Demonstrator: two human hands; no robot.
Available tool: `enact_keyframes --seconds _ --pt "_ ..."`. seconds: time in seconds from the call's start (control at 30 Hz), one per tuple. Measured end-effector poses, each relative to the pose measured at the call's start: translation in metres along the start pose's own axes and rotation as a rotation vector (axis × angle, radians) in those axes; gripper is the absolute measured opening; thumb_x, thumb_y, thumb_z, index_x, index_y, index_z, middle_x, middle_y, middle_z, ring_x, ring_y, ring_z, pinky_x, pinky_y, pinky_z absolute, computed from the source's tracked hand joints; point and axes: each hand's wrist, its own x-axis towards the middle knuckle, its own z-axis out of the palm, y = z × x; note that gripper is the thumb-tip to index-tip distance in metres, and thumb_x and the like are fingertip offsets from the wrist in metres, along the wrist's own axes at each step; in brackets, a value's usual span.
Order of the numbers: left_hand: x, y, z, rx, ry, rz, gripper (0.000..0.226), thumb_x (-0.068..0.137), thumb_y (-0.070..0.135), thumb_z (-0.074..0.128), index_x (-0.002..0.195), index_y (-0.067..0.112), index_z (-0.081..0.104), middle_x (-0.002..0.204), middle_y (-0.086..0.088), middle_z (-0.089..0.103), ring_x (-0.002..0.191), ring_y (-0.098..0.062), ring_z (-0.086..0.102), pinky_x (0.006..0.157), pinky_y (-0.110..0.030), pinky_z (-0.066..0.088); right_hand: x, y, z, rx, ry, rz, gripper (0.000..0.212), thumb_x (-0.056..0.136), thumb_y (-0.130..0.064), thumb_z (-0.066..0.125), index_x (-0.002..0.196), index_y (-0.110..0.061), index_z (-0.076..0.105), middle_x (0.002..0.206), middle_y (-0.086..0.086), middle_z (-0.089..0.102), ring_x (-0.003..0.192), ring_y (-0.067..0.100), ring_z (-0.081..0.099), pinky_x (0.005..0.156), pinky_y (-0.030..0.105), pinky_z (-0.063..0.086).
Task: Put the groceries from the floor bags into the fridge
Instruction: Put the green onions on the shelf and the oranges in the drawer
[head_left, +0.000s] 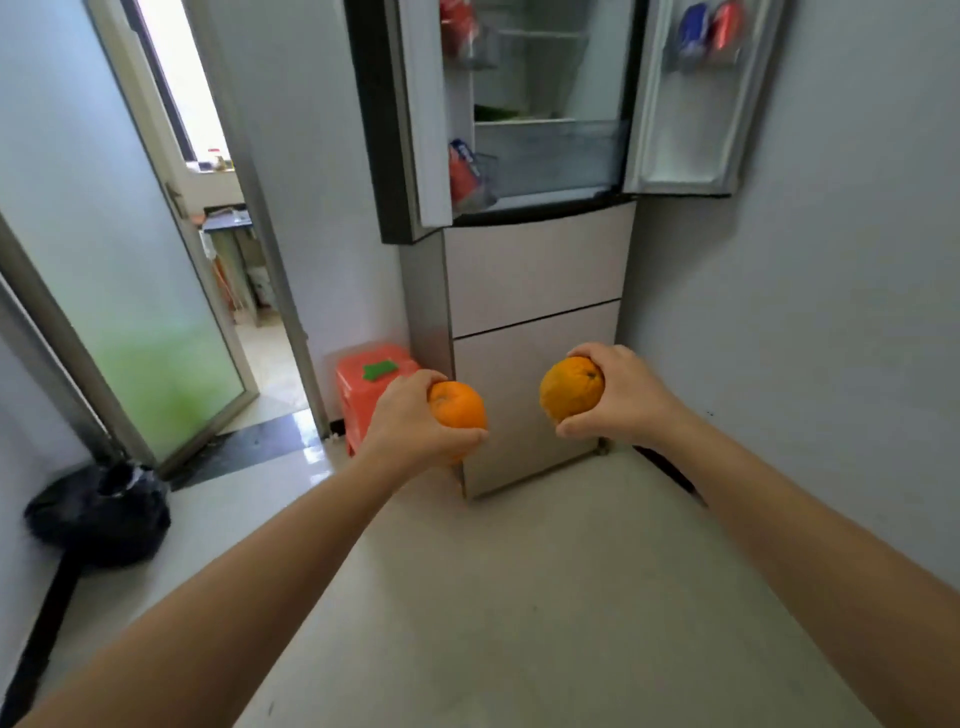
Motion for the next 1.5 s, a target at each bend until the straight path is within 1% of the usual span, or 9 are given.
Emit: enact_keyframes --seconds 0.1,0.23,0.5,0.6,0.73,0.9,1.13,1.33,1.5 --pt "0.052 0.049 0.019 0.084 0.068 0.098 0.062 0.068 0.028 0.081 0.122 0.015 0.054 0.12 -0.008 0.054 0.101 -0.015 0.046 0.084 -0.024 0.038 0.042 0.03 -0.056 -0.007 0.024 -0.053 0.064 0.069 -0.02 0.079 0.124 -0.016 0.047 0.105 -0.003 0.037 0.097 0.013 0.039 0.078 0.025 0.036" --pt "0.126 0.111 0.042 0.102 0.158 0.126 0.062 0.073 0.031 0.078 0.125 0.015 0.049 0.125 -0.008 0.05 0.097 -0.012 0.039 0.081 -0.025 0.035 0.112 0.066 -0.125 0.022 0.07 -0.137 0.063 0.068 -0.02 0.079 0.123 -0.016 0.047 0.105 -0.003 0.043 0.097 0.014 0.045 0.07 0.021 0.039" --pt "0.262 0.195 0.071 0.143 0.306 0.157 0.067 0.071 0.03 0.079 0.128 0.013 0.047 0.129 -0.011 0.048 0.116 -0.025 0.047 0.088 -0.03 0.04 0.245 0.121 -0.214 0.08 0.162 -0.256 0.068 0.068 -0.025 0.08 0.126 -0.018 0.045 0.119 0.003 0.05 0.102 0.016 0.047 0.084 0.03 0.044" --pt "0.312 0.215 0.079 0.164 0.37 0.189 0.068 0.071 0.029 0.079 0.128 0.012 0.047 0.128 -0.011 0.048 0.108 -0.021 0.045 0.086 -0.028 0.037 0.298 0.139 -0.229 0.088 0.204 -0.284 0.067 0.069 -0.026 0.079 0.126 -0.019 0.045 0.125 0.006 0.05 0.101 0.015 0.045 0.086 0.031 0.045" --pt "0.387 0.228 0.09 0.127 0.444 0.207 0.065 0.068 0.026 0.081 0.123 0.013 0.049 0.111 -0.004 0.046 0.099 -0.017 0.044 0.082 -0.026 0.038 0.375 0.161 -0.239 0.091 0.221 -0.317 0.069 0.069 -0.026 0.079 0.128 -0.02 0.043 0.118 0.001 0.047 0.1 0.013 0.043 0.083 0.029 0.043" --pt "0.499 0.231 0.097 0.029 0.451 0.225 0.062 0.069 0.024 0.082 0.12 0.013 0.048 0.12 -0.007 0.049 0.1 -0.017 0.047 0.081 -0.029 0.043 0.484 0.177 -0.248 0.098 0.217 -0.337 0.067 0.07 -0.023 0.079 0.127 -0.019 0.045 0.108 -0.004 0.043 0.1 0.014 0.044 0.084 0.03 0.043" --pt "0.649 0.234 0.093 0.058 0.484 0.122 0.064 0.069 0.023 0.081 0.123 0.009 0.05 0.126 -0.013 0.052 0.111 -0.026 0.052 0.082 -0.028 0.04 0.633 0.193 -0.263 0.126 0.195 -0.343 0.062 0.07 -0.022 0.079 0.123 -0.017 0.048 0.106 -0.003 0.046 0.098 0.015 0.047 0.077 0.029 0.042" --pt "0.763 0.234 0.1 0.134 0.524 -0.037 0.061 0.071 0.03 0.079 0.122 0.007 0.053 0.123 -0.013 0.057 0.112 -0.03 0.054 0.09 -0.038 0.047 0.763 0.197 -0.271 0.05 0.143 -0.47 0.063 0.071 -0.024 0.077 0.125 -0.016 0.047 0.11 0.0 0.048 0.098 0.015 0.045 0.083 0.031 0.045" --pt "0.849 0.229 0.099 0.294 0.515 -0.159 0.063 0.07 0.041 0.078 0.119 0.008 0.056 0.121 -0.013 0.057 0.102 -0.027 0.054 0.079 -0.033 0.045 0.866 0.19 -0.267 0.029 -0.02 -0.493 0.06 0.073 -0.024 0.076 0.124 -0.01 0.049 0.118 0.008 0.053 0.096 0.019 0.049 0.07 0.027 0.051"
